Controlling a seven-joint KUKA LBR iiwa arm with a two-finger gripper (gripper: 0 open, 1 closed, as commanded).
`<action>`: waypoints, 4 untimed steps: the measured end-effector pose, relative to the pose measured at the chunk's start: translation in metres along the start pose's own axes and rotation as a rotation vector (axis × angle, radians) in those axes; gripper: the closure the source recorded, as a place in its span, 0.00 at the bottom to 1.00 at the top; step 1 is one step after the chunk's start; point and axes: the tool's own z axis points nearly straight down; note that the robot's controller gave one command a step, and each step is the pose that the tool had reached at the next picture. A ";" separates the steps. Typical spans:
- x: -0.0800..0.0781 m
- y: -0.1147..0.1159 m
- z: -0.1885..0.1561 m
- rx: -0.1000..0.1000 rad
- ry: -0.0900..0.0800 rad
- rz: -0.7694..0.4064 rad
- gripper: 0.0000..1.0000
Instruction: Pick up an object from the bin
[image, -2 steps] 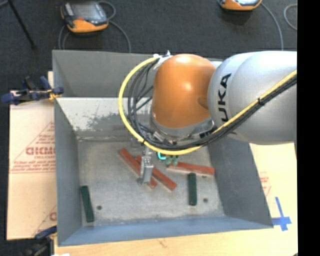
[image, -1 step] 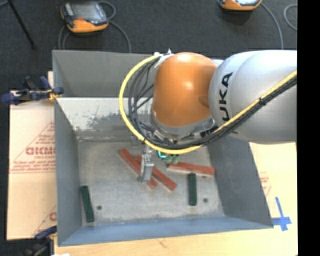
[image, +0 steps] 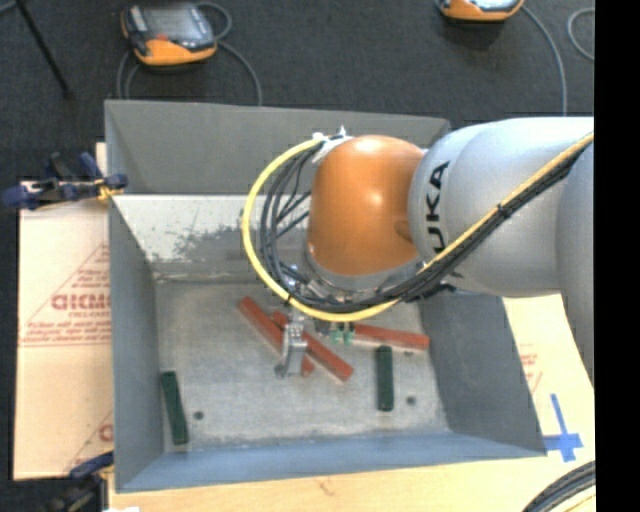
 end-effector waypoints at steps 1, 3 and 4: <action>-0.026 -0.006 0.060 0.001 0.002 0.059 0.00; -0.035 -0.040 0.098 0.004 0.007 0.083 0.00; -0.084 -0.050 0.128 0.002 0.007 -0.048 1.00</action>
Offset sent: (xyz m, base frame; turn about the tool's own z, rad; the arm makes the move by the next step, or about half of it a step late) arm -0.0204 -0.0545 -0.0711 0.0753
